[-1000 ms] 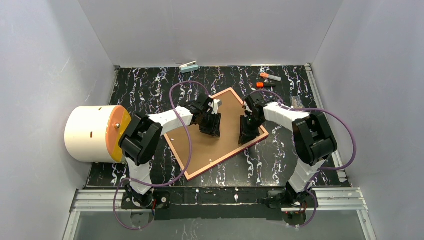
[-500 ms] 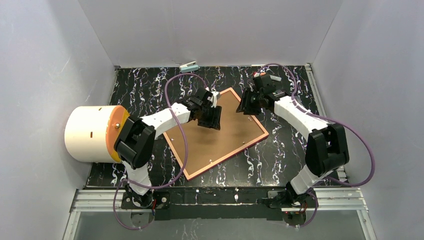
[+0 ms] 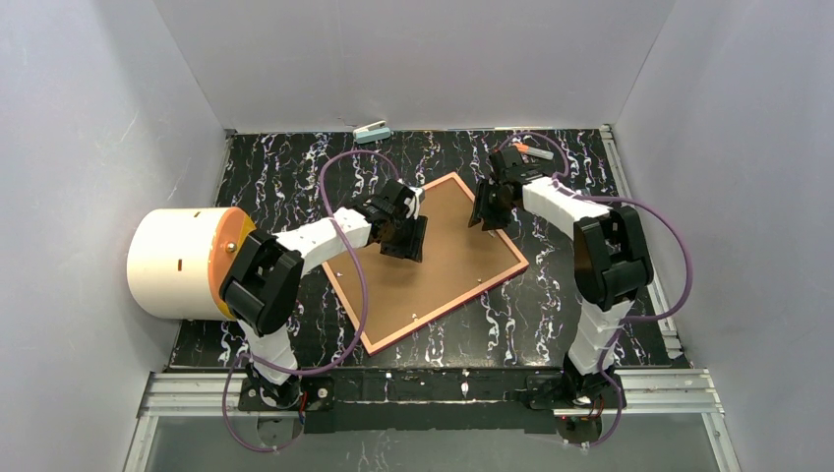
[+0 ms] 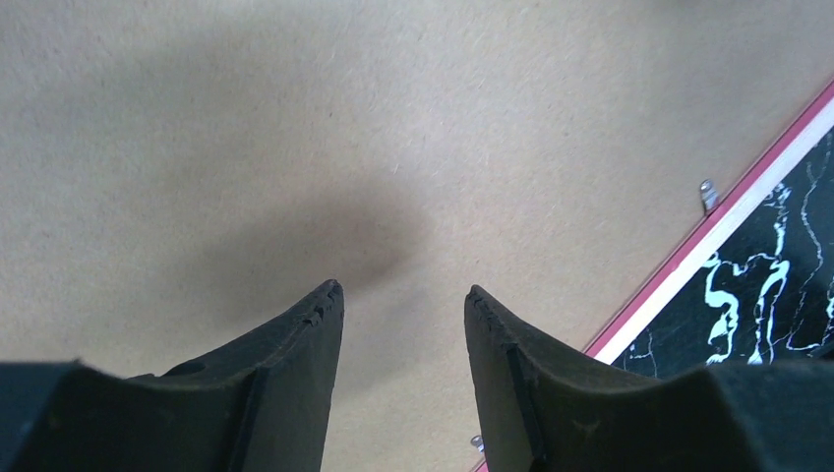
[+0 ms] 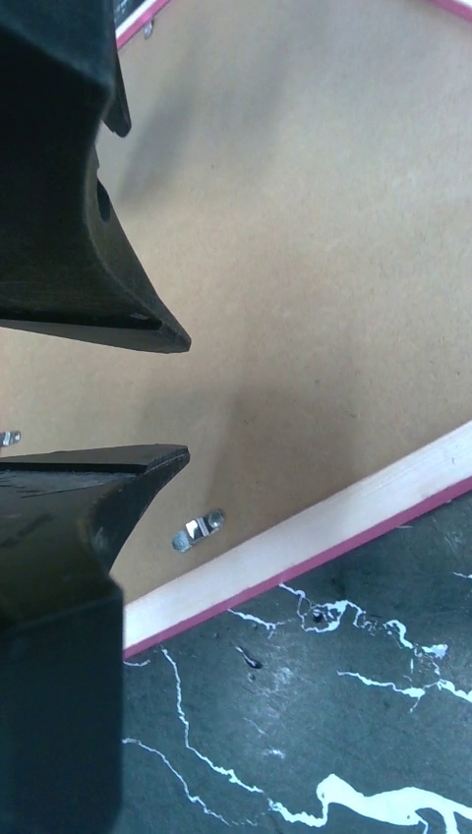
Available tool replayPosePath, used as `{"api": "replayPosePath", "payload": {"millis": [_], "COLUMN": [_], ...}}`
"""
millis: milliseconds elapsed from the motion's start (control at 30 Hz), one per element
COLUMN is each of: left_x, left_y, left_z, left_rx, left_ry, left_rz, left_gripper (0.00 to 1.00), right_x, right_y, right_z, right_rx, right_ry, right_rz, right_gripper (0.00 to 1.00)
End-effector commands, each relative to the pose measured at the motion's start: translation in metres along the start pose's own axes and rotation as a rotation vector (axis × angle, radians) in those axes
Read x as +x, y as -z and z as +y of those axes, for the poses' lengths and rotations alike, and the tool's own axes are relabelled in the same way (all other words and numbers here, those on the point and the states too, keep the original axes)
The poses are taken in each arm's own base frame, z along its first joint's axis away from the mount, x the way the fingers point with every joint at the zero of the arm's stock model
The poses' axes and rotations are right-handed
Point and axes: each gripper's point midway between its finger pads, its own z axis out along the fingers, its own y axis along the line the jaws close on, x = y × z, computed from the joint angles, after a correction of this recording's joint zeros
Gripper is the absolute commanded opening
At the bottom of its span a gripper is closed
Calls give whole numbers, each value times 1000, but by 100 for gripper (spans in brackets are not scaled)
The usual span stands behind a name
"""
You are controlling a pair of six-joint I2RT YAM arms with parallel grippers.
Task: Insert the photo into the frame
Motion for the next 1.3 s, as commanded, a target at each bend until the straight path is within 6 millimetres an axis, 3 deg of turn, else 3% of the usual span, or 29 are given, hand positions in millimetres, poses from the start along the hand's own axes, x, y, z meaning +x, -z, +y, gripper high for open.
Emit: {"api": "replayPosePath", "payload": {"millis": [0, 333, 533, 700, 833, 1267], "left_x": [7, 15, 17, 23, 27, 34], "left_y": [9, -1, -5, -7, -8, -9], "left_z": [2, 5, 8, 12, 15, 19], "left_rx": [-11, -18, -27, -43, -54, -66], "left_ry": [-10, -10, -12, -14, -16, -15], "left_rz": [9, 43, 54, 73, 78, 92], "left_gripper": [46, 45, 44, 43, 42, 41], "right_x": [-13, -6, -2, 6, 10, 0], "right_y": [-5, -20, -17, -12, -11, -14], "right_z": [-2, -17, -24, -18, -24, -51], "right_rx": [3, 39, 58, 11, 30, 150], "right_ry": [46, 71, 83, 91, 95, 116], "right_rz": [-1, 50, 79, 113, 127, 111], "right_gripper": [47, 43, 40, 39, 33, 29]}}
